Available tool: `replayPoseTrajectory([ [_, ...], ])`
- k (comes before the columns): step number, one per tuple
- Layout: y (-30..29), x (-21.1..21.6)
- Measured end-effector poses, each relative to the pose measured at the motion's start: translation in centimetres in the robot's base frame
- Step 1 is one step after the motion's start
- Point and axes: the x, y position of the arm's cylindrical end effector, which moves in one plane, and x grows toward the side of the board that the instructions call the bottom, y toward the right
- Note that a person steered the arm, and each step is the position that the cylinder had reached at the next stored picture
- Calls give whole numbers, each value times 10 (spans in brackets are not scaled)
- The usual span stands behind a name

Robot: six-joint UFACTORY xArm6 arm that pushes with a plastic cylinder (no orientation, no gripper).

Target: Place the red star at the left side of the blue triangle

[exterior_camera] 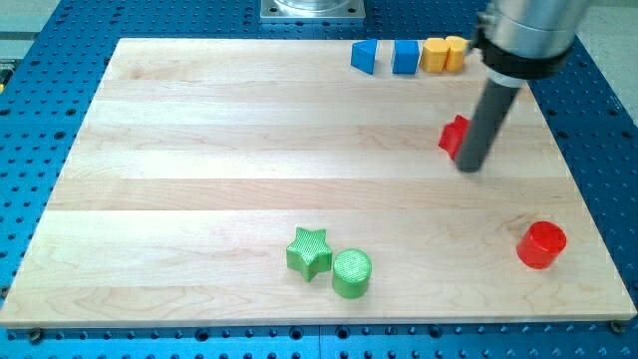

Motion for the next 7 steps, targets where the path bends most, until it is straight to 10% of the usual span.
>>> replayPoseTrajectory([
  [3,49,-13],
  [5,-119,-62],
  [7,-125,-41],
])
